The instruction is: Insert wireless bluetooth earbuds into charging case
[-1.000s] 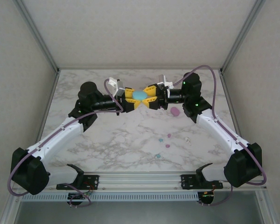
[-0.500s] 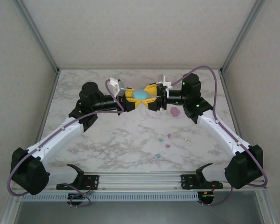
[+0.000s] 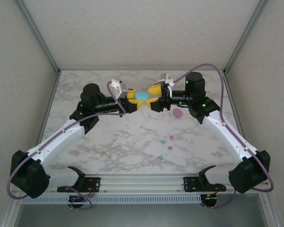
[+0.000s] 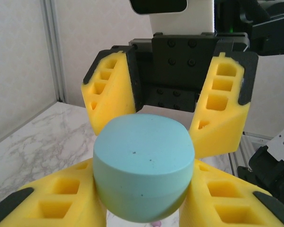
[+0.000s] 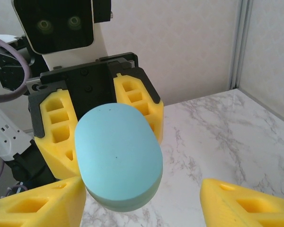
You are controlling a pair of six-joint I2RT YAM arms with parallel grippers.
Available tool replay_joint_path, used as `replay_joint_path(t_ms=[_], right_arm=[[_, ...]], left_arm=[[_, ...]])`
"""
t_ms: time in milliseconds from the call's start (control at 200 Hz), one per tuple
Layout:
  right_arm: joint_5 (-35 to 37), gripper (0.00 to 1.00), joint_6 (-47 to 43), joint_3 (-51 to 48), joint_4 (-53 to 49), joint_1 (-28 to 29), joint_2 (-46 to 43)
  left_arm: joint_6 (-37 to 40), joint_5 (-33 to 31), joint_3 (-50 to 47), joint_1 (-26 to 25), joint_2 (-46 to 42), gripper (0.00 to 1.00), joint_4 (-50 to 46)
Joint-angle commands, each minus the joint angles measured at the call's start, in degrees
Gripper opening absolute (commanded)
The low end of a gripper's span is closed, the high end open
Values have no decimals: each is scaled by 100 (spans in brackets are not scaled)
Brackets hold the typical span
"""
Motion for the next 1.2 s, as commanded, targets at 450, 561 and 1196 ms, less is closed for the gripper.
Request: replay_joint_path(t_ms=[450, 561, 1196], right_arm=[[727, 66, 758, 734, -382, 22, 503], [852, 66, 901, 953, -567, 17, 591], [2248, 72, 1428, 1053, -1752, -24, -474]], left_arm=[[146, 146, -100, -90, -214, 19, -152], [128, 131, -137, -90, -222, 19, -145], [157, -669, -561, -87, -304, 19, 183]])
